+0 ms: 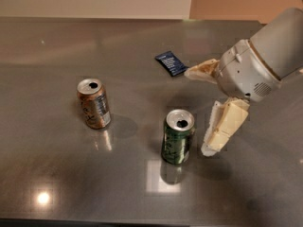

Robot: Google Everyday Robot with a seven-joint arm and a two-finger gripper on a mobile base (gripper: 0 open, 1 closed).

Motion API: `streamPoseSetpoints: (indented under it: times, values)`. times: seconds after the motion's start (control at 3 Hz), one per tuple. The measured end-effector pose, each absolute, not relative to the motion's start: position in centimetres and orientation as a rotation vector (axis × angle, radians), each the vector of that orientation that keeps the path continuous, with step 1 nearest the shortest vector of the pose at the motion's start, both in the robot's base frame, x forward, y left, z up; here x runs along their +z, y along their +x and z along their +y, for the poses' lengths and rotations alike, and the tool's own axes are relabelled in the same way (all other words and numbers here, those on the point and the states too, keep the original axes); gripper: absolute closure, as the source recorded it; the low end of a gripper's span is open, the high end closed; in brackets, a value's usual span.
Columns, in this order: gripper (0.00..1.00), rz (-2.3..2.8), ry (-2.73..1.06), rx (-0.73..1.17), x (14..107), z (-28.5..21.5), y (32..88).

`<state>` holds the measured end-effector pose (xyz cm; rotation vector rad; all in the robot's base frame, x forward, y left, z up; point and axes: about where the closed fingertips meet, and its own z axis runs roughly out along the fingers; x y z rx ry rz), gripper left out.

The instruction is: Knock green can over

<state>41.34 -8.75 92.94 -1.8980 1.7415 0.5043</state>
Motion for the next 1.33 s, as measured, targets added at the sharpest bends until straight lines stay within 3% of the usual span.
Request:
streamPoseSetpoints:
  times: [1.0, 1.33]
  values:
    - [0.0, 1.684, -1.884, 0.566, 90.6, -6.7, 39.9]
    - [0.17, 1.679, -1.89, 0.593, 90.1, -6.2, 39.6]
